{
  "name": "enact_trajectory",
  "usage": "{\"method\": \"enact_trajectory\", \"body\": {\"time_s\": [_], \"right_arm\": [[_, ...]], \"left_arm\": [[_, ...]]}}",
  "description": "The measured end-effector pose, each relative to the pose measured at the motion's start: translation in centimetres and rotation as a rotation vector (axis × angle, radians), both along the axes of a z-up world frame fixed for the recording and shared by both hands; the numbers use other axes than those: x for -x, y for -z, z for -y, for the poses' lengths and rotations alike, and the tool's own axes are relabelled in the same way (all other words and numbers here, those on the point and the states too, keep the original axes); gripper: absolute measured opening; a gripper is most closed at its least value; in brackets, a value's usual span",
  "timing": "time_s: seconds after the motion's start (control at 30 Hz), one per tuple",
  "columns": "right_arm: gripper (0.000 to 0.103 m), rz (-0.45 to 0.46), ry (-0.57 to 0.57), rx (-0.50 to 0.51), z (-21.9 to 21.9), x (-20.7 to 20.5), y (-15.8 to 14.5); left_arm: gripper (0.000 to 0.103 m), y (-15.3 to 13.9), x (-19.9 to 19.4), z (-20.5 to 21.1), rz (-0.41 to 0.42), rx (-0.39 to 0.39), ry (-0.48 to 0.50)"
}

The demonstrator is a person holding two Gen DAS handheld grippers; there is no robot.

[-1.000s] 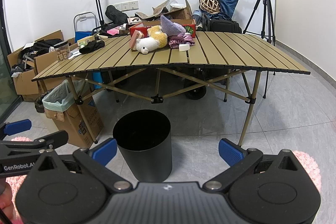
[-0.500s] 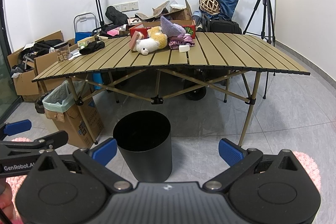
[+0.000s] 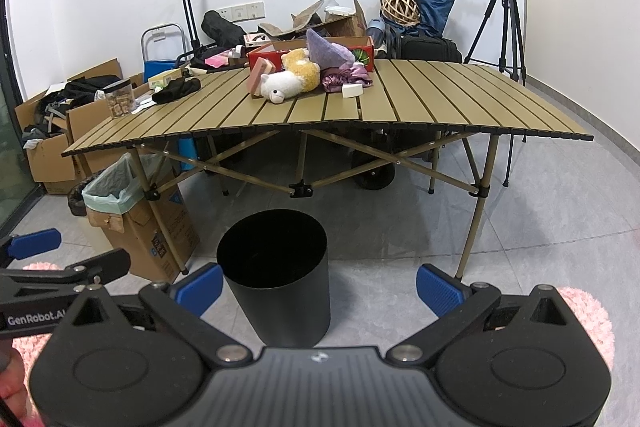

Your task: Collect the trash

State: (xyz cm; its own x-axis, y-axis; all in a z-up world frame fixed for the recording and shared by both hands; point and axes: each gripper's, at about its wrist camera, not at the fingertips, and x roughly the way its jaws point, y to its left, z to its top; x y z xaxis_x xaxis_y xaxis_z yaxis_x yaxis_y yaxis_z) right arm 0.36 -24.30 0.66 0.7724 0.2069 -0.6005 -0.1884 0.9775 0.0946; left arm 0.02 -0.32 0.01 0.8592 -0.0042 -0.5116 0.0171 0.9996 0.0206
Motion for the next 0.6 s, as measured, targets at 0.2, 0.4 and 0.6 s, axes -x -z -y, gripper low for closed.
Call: {"method": "enact_trajectory", "body": {"time_s": [0.2, 0.4, 0.6], "right_arm": [[0.103, 0.027, -0.01, 0.01, -0.4, -0.5, 0.0], [0.103, 0.062, -0.013, 0.001, -0.5, -1.5, -0.2], [0.103, 0.066, -0.017, -0.013, -0.4, -3.4, -0.1]], "left_arm": [[0.103, 0.3, -0.4, 0.6, 0.011, -0.014, 0.009], [0.103, 0.2, -1.4, 0.7, 0.019, -0.018, 0.005], [0.103, 0.1, -3.0, 0.4, 0.013, -0.003, -0.013]]}}
